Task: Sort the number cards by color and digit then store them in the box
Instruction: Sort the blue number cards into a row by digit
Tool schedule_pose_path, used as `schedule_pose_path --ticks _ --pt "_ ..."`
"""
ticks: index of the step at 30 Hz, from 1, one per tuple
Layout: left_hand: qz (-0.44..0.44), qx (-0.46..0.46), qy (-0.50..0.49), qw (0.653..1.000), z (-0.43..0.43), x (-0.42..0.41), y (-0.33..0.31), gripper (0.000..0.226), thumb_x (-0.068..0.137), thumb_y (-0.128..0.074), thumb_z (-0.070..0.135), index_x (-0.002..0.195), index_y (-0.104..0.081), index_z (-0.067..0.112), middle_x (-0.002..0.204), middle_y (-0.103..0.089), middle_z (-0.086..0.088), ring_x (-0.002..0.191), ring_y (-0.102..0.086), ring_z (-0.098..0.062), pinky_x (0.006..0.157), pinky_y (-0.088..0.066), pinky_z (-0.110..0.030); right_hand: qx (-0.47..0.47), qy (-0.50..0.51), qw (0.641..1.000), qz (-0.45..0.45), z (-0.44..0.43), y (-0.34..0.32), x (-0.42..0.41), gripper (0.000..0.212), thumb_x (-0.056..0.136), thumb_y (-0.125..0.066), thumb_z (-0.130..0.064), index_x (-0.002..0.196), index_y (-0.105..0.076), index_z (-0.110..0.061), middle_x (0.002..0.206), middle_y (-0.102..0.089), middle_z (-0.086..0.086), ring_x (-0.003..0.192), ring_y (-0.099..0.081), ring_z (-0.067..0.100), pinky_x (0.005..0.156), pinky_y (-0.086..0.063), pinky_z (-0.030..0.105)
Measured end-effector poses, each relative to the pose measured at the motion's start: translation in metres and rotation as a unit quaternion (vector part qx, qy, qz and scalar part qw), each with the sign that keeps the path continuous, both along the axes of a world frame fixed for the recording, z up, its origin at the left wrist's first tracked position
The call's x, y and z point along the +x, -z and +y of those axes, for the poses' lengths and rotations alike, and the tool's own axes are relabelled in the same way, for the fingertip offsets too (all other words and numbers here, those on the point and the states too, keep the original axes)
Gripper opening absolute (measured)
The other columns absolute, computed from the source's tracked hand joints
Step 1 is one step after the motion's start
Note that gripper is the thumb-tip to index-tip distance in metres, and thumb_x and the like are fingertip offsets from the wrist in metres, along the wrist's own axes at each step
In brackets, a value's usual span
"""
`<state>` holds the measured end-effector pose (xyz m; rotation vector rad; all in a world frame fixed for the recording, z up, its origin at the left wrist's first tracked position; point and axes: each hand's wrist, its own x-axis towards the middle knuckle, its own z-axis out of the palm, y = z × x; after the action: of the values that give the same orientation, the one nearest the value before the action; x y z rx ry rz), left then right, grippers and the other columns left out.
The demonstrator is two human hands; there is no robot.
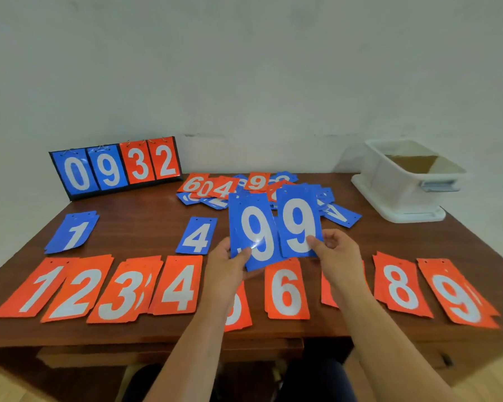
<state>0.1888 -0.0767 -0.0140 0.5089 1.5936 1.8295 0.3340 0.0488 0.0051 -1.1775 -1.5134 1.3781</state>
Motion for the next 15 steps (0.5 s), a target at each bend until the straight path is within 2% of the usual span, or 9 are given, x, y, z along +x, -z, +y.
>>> schedule_pose_path --ticks 4,6,8,10,13,15 --pt "0.002 -0.01 0.033 0.999 0.031 0.018 -0.002 0.027 0.093 -0.066 0.018 0.119 -0.062 0.024 0.114 -0.072 0.0 0.099 -0.073 -0.019 0.08 -0.061 -0.047 0.042 0.061 0.997 -0.038 0.056 0.001 0.038 0.024 0.087 -0.073 -0.022 0.105 -0.058 -0.017 0.092 -0.065 -0.004 0.079 -0.065 0.008 0.059 -0.051 0.026" --pt "0.001 -0.013 0.053 0.998 0.048 0.03 -0.005 0.032 0.094 -0.066 0.018 0.125 -0.061 0.022 0.115 -0.072 -0.001 0.095 -0.074 -0.019 0.078 -0.062 -0.047 0.041 0.086 0.993 -0.07 0.089 0.006 0.058 0.027 0.087 -0.073 -0.023 0.109 -0.06 -0.014 0.1 -0.068 0.001 0.084 -0.068 0.016 0.068 -0.058 0.037" --pt "-0.005 -0.001 0.078 0.997 0.064 0.042 -0.008 0.031 0.094 -0.065 0.013 0.125 -0.061 0.019 0.115 -0.072 -0.002 0.097 -0.074 -0.02 0.071 -0.062 -0.04 0.049 0.11 0.987 -0.11 0.12 0.011 0.079 0.027 0.087 -0.072 -0.019 0.11 -0.064 -0.007 0.103 -0.071 0.008 0.087 -0.069 0.023 0.075 -0.058 0.042" --pt "-0.015 0.009 0.099 0.995 0.079 0.055 -0.011 0.028 0.095 -0.063 0.01 0.122 -0.062 0.017 0.116 -0.071 -0.002 0.101 -0.072 -0.021 0.068 -0.061 -0.035 0.069 0.129 0.977 -0.157 0.148 0.016 0.101 0.022 0.085 -0.071 -0.015 0.102 -0.066 -0.003 0.1 -0.071 0.012 0.09 -0.068 0.028 0.081 -0.056 0.045" --pt "-0.03 0.009 0.119 0.992 0.1 0.071 -0.013 0.02 0.095 -0.063 0.008 0.11 -0.065 0.022 0.113 -0.072 -0.002 0.099 -0.073 -0.02 0.074 -0.062 -0.04 0.072 0.144 0.963 -0.215 0.182 0.021 0.126 0.012 0.083 -0.071 -0.014 0.092 -0.065 -0.007 0.098 -0.072 0.013 0.09 -0.067 0.028 0.082 -0.054 0.042" --pt "-0.045 0.0 0.118 0.992 0.112 0.078 -0.015 0.02 0.094 -0.065 0.008 0.1 -0.063 0.027 0.108 -0.072 0.001 0.096 -0.073 -0.018 0.074 -0.062 -0.042 0.068 0.142 0.957 -0.243 0.199 0.025 0.136 0.015 0.083 -0.071 -0.015 0.095 -0.066 -0.006 0.099 -0.071 0.013 0.088 -0.065 0.026 0.077 -0.052 0.037"
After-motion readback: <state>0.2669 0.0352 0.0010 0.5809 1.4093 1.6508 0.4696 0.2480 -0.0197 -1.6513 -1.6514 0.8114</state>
